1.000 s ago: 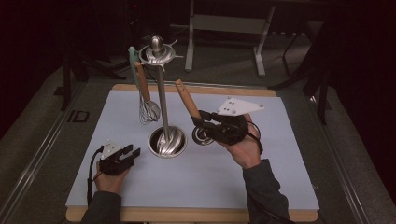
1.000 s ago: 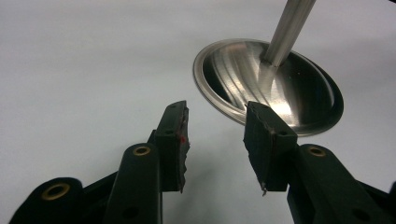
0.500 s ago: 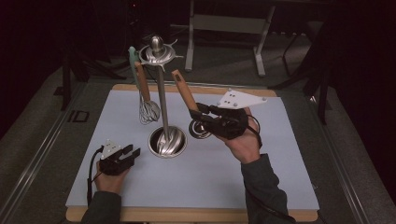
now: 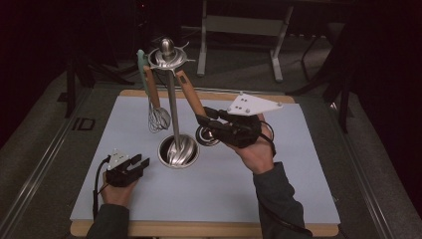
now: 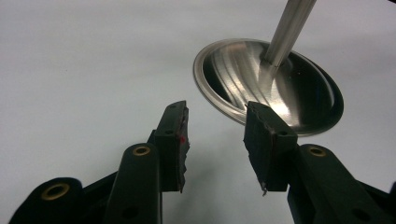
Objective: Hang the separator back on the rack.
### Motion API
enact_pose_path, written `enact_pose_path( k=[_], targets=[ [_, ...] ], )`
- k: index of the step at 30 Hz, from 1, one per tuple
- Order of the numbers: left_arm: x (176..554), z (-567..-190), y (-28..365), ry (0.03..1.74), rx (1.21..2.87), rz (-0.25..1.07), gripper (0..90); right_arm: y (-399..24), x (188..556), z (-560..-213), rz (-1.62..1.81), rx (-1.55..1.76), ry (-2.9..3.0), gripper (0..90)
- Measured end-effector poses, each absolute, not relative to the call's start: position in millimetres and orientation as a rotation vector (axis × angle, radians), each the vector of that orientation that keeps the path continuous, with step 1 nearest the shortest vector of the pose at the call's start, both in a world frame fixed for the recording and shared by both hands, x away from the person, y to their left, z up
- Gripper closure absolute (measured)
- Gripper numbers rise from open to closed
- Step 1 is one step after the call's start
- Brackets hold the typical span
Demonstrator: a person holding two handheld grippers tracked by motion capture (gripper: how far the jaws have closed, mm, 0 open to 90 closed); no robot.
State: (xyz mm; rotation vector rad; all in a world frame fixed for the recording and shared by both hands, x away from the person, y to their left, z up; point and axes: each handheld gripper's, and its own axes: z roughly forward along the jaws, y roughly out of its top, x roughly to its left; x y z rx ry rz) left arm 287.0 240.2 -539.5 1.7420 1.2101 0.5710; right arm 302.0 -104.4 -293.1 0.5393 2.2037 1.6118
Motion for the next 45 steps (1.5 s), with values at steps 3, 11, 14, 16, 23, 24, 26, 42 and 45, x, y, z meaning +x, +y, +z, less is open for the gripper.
enact_pose_path(
  k=[3, 11, 14, 16, 23, 24, 26, 42, 45],
  targets=[
    [287.1, -539.5, 240.2, 1.211, 1.741, 0.571, 59.7, -102.5, 301.0, -292.3, 1.620, 0.528, 2.202, 71.0],
    [287.1, -539.5, 240.3, 1.210, 1.741, 0.570, 59.7, -94.3, 301.3, -292.7, 1.626, 0.509, 2.215, 71.0],
    [287.1, -539.5, 240.3, 1.210, 1.740, 0.569, 59.7, -91.6, 303.5, -293.6, 1.611, 0.524, 2.217, 71.0],
    [287.1, -539.5, 240.3, 1.210, 1.741, 0.570, 59.7, -90.1, 306.0, -293.5, 1.614, 0.530, 2.211, 71.0],
    [287.1, -539.5, 240.3, 1.209, 1.741, 0.568, 59.7, -84.0, 314.8, -295.8, 1.627, 0.559, 2.187, 71.0],
    [287.1, -539.5, 240.3, 1.209, 1.740, 0.568, 59.7, -83.0, 315.9, -296.6, 1.630, 0.560, 2.187, 71.0],
    [287.2, -539.5, 240.4, 1.209, 1.738, 0.566, 59.7, -81.5, 318.6, -298.3, 1.632, 0.569, 2.188, 70.9],
    [287.0, -539.5, 240.1, 1.207, 1.742, 0.569, 59.7, -68.9, 331.7, -309.0, 1.579, 0.566, 2.221, 68.5],
    [287.0, -539.5, 240.1, 1.208, 1.741, 0.569, 59.7, -69.5, 331.8, -309.0, 1.598, 0.570, 2.209, 65.1]
  ],
)
